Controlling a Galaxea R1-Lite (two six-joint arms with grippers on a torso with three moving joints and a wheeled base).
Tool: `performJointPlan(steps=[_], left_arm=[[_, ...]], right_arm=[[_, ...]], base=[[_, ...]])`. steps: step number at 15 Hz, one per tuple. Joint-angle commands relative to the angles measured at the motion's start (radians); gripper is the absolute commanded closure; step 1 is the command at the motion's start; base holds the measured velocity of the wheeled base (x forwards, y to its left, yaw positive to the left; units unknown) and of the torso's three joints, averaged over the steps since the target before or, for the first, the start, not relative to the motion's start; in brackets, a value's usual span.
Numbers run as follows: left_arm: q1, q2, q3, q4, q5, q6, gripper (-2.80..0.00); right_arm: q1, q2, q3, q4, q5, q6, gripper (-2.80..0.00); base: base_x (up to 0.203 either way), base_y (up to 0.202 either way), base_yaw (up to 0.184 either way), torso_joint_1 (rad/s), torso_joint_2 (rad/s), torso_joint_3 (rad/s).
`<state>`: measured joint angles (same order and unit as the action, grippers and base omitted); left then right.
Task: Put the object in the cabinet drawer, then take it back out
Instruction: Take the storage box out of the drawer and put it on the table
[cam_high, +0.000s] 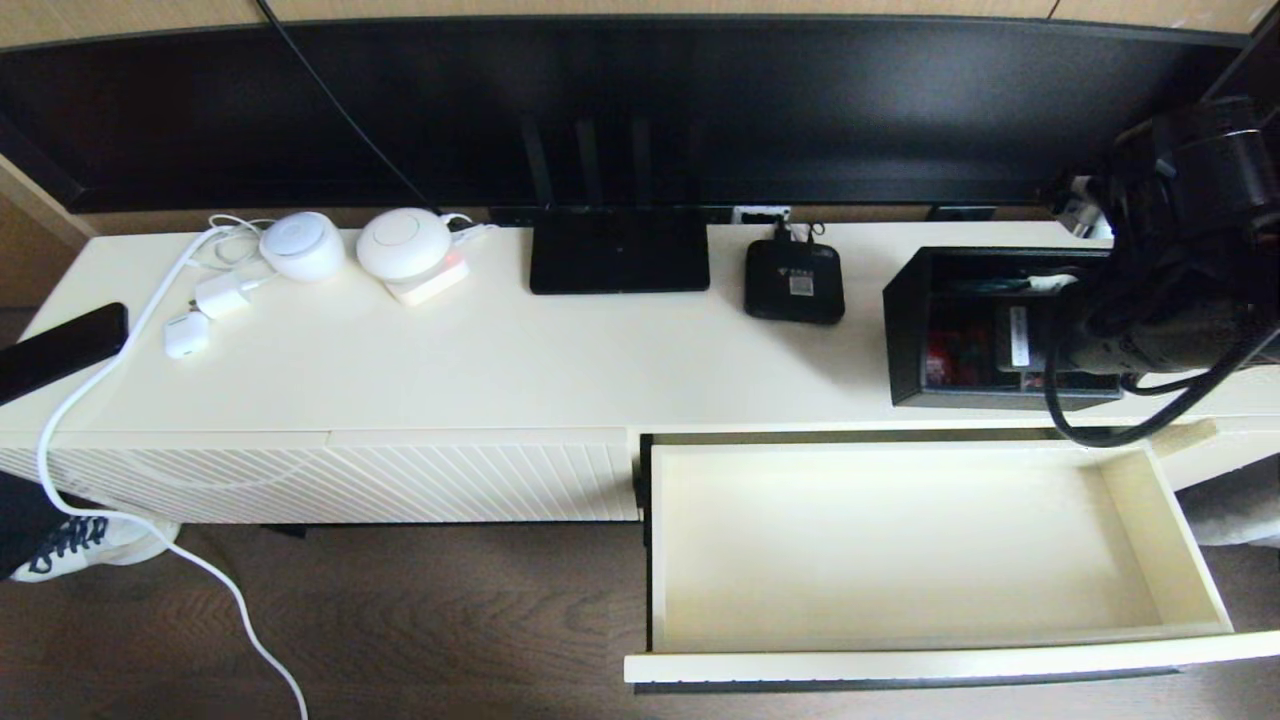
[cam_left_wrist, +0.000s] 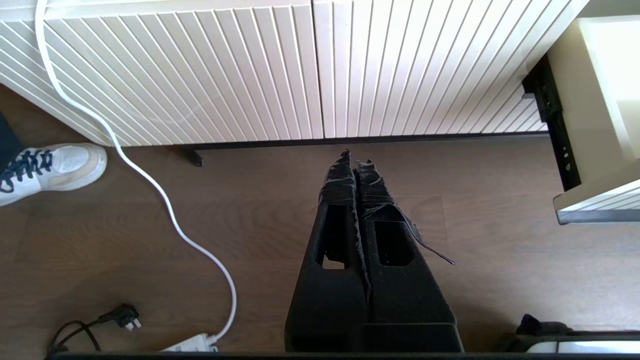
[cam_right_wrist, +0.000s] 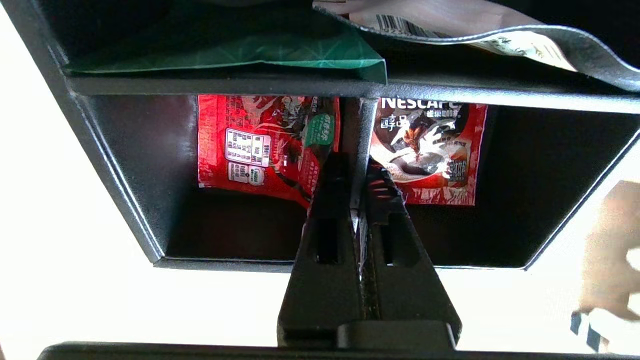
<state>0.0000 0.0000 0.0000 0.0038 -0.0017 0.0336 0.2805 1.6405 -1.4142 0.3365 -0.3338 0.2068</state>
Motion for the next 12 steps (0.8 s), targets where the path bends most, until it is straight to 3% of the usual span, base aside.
performJointPlan(steps=[1, 4, 10, 11, 12], left_arm=[[0.0, 0.0, 0.0, 0.0, 0.0, 0.0, 0.0], [0.0, 0.0, 0.0, 0.0, 0.0, 0.0, 0.0], [0.0, 0.0, 0.0, 0.0, 0.0, 0.0, 0.0], [0.0, 0.0, 0.0, 0.0, 0.0, 0.0, 0.0], [0.0, 0.0, 0.0, 0.001, 0.0, 0.0, 0.0]], right_arm=[[-0.011, 0.052, -0.026, -0.028, -0.002, -0.018, 0.0], [-0.012, 0.076, -0.038, -0.07, -0.002, -0.054, 0.0], [-0.012, 0.098, -0.053, -0.077, -0.002, -0.041, 0.0], [-0.011, 0.095, -0.043, -0.077, -0.001, -0.032, -2.8], [-0.011, 0.098, -0.043, -0.077, -0.001, -0.023, -2.8]], base=[[0.0, 0.0, 0.0, 0.0, 0.0, 0.0], [0.0, 0.0, 0.0, 0.0, 0.0, 0.0], [0.0, 0.0, 0.0, 0.0, 0.0, 0.0], [0.0, 0.0, 0.0, 0.0, 0.0, 0.0], [0.0, 0.0, 0.0, 0.0, 0.0, 0.0]])
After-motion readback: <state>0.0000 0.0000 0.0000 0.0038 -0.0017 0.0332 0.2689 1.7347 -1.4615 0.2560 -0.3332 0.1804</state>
